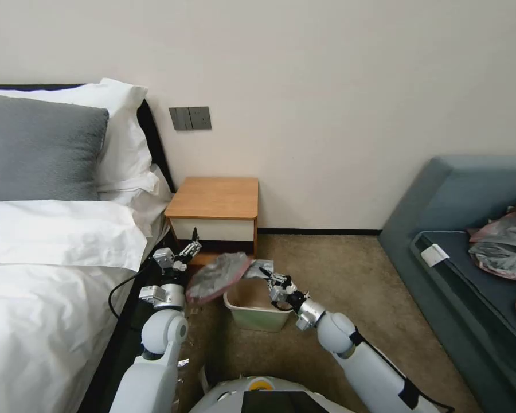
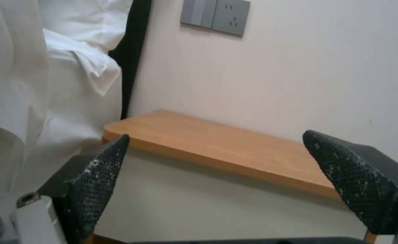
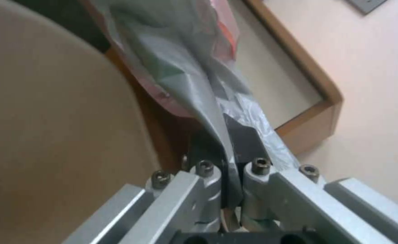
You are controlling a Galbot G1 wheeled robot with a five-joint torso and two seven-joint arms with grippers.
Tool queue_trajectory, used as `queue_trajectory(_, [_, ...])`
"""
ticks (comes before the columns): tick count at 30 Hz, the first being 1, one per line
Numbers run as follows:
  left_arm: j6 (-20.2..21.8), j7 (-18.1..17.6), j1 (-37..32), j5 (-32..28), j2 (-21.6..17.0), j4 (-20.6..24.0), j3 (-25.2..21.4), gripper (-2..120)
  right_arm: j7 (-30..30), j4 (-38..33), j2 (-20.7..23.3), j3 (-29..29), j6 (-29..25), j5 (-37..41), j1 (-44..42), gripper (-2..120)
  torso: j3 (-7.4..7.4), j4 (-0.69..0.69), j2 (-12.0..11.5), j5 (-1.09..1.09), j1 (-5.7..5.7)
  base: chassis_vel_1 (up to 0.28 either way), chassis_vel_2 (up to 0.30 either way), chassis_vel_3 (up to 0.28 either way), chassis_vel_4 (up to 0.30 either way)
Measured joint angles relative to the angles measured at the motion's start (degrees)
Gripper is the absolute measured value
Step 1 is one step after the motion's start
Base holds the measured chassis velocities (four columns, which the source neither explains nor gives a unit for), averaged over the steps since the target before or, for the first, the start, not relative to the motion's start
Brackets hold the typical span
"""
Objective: Pick up the garbage bag from the table and place it over the trash can.
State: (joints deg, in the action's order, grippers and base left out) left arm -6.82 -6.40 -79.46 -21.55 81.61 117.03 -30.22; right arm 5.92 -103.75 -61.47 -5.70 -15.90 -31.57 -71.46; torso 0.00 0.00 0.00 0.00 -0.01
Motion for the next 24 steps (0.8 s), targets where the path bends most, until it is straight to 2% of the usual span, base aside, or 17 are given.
queue_trajectory(12, [0.0,0.0,0.3,0.1,-0.1,-0.4,0.1,99,2.4,-0.5,1.6,-1.0,0.2,3.7,-3.6,0,0.0,-0.01,0.0,0.0,0.0,0.0,0.0,0.0,0.0])
queue_trajectory(15, [0.0,0.1,0.3,0.4,0.2,-0.5,0.3,99,4.5,-1.4,2.4,-1.3,1.0,6.2,-4.0,1,0.0,0.0,0.0,0.0,0.0,0.0,0.0,0.0,0.0])
queue_trajectory(22, [-0.1,0.1,0.6,0.8,0.3,-0.9,0.5,99,7.6,-4.4,5.3,-1.8,4.1,15.1,-5.1,30,0.0,0.0,0.0,0.01,0.0,0.0,0.0,0.0,0.0])
queue_trajectory(24, [-0.1,0.1,0.7,0.8,0.3,-1.0,0.5,99,7.8,-4.7,5.7,-2.0,4.3,15.8,-5.2,34,0.0,0.0,0.0,0.0,0.0,0.0,0.0,0.0,0.0])
